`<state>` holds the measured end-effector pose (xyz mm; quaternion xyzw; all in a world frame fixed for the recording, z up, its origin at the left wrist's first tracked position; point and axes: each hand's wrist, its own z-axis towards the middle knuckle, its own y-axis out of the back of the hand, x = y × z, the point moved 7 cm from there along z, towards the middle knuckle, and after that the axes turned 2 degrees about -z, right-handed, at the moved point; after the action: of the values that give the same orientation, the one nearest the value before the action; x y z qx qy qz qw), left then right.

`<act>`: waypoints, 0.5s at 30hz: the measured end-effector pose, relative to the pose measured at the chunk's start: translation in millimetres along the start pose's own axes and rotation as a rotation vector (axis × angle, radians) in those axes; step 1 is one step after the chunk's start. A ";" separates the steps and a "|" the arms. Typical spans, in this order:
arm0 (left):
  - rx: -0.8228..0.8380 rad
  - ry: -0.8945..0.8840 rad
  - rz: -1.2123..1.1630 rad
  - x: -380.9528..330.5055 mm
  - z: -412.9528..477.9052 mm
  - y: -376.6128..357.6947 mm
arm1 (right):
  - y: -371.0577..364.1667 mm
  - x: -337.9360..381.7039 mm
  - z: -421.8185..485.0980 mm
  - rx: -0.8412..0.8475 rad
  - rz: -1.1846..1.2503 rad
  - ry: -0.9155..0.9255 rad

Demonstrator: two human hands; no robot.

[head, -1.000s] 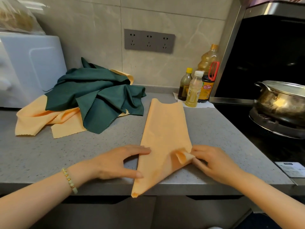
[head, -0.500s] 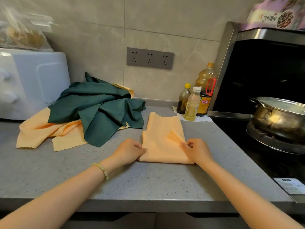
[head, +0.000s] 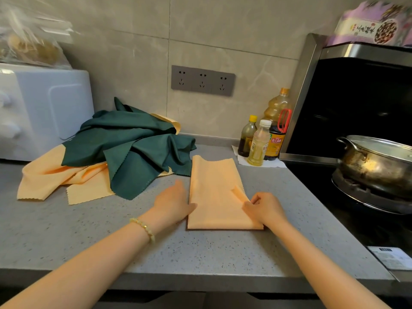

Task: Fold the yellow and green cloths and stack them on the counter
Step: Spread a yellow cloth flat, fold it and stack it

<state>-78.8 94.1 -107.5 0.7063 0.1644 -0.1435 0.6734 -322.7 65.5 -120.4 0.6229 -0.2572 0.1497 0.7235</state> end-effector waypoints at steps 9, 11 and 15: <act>0.105 -0.362 0.326 -46.8 19.7 -44.3 | -5.9 38.5 -14.6 -0.043 -0.371 0.362; 0.166 -0.327 0.335 -42.5 21.6 -53.8 | -12.3 51.0 -16.5 -0.003 -0.406 0.466; 0.172 -0.318 0.276 -37.3 22.5 -60.1 | -33.4 57.9 -13.4 0.156 -0.483 0.516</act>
<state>-137.7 72.6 -147.1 0.7454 -0.0547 -0.1730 0.6415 -254.7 66.6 -116.8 0.6605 0.1010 0.1458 0.7296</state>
